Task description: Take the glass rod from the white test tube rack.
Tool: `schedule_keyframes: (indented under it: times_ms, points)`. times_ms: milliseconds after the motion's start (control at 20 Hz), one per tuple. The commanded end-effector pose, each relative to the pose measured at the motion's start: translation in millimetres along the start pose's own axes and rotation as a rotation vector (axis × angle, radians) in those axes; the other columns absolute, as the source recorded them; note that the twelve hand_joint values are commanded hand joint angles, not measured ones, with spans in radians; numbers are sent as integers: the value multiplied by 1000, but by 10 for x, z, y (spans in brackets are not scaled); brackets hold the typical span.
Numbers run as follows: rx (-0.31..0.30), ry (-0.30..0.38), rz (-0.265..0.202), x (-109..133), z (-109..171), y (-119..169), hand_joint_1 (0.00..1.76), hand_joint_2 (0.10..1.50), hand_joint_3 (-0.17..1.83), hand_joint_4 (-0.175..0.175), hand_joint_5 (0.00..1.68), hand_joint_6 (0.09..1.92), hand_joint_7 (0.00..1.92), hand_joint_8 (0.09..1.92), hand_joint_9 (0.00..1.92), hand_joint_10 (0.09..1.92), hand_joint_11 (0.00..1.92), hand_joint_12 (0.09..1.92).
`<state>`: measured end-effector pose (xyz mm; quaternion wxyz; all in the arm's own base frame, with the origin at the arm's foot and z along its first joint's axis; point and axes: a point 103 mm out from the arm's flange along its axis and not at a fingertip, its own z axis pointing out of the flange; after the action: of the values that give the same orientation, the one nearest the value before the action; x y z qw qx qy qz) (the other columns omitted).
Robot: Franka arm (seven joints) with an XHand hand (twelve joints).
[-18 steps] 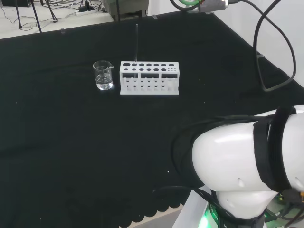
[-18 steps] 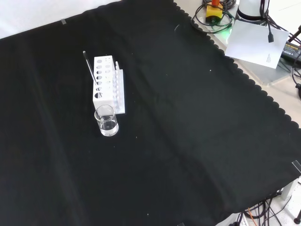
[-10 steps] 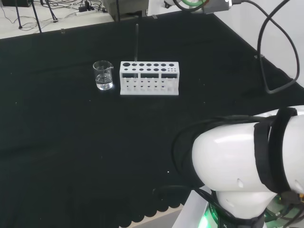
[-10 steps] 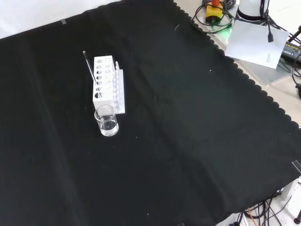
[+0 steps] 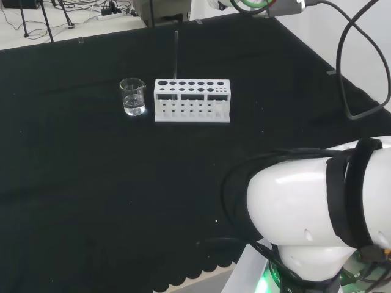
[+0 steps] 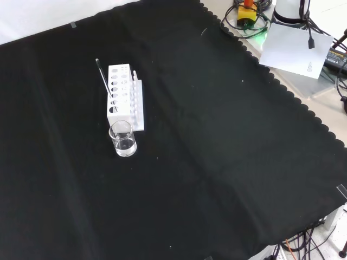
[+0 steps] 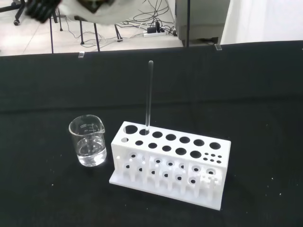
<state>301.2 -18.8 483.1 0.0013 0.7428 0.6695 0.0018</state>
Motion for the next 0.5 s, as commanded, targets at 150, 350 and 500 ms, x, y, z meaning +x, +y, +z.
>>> schedule_keyframes:
  times_ms: [150,350,500]
  points:
    - [40,-7,-45,56,186,323,819,730,645,-116,46,87,0,660,25,814,0,1148]
    - [28,27,-63,85,215,579,811,729,659,-118,63,87,0,743,55,848,0,1217]
    - [32,21,-68,102,264,765,805,731,665,-121,81,87,25,791,84,861,0,1248]
